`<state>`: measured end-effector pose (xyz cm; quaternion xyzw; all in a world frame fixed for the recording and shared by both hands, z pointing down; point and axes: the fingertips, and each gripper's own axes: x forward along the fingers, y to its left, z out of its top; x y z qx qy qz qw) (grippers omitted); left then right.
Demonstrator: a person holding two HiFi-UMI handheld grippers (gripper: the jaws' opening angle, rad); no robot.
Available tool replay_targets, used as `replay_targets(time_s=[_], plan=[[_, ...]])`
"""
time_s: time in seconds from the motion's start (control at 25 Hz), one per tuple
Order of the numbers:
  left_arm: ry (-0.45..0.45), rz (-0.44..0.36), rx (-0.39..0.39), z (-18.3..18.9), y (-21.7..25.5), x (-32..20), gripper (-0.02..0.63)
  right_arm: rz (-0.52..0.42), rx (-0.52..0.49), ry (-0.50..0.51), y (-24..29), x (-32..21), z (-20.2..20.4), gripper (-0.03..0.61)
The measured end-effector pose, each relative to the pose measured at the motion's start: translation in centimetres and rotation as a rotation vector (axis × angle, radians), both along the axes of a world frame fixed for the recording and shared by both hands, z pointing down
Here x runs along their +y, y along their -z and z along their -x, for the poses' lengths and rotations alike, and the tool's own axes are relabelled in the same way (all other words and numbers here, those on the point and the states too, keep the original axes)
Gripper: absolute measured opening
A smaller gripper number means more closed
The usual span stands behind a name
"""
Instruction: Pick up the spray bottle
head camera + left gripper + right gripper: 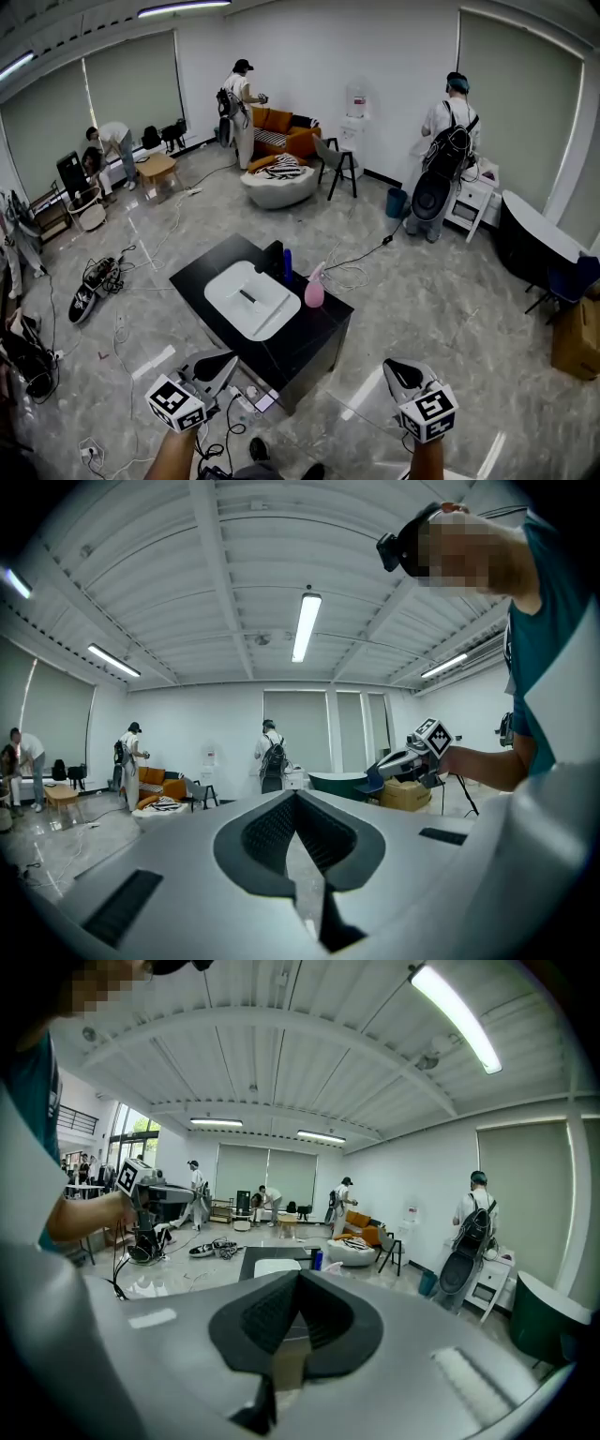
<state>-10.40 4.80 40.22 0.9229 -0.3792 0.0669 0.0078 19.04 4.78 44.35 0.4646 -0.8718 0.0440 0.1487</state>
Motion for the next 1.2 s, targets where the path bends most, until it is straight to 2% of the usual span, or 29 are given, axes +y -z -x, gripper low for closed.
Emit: replay_targets(time_s=[0.32,0.6,0.88,1.2], plan=[[-0.149,0.01,0.018,-3.9,-1.0,-5.9,0.005,0.023,0.013,-0.149,-0.7,-1.3,-3.4,0.011],[-0.252,0.0,0.04,-4.8,-0.1,-11.1,0.005,0.023,0.031,-0.249,0.2,-3.4,-3.4,0.011],[-0.302,0.004,0.055,-3.1,-0.3,-15.4,0.005,0.021,0.042,-0.298,0.6,-6.0,-1.4,0.011],[-0.325,0.006,0.071,0.6,-0.5,-19.7,0.005,0.024,0.058,-0.321,0.9,-9.5,2.4,0.011]])
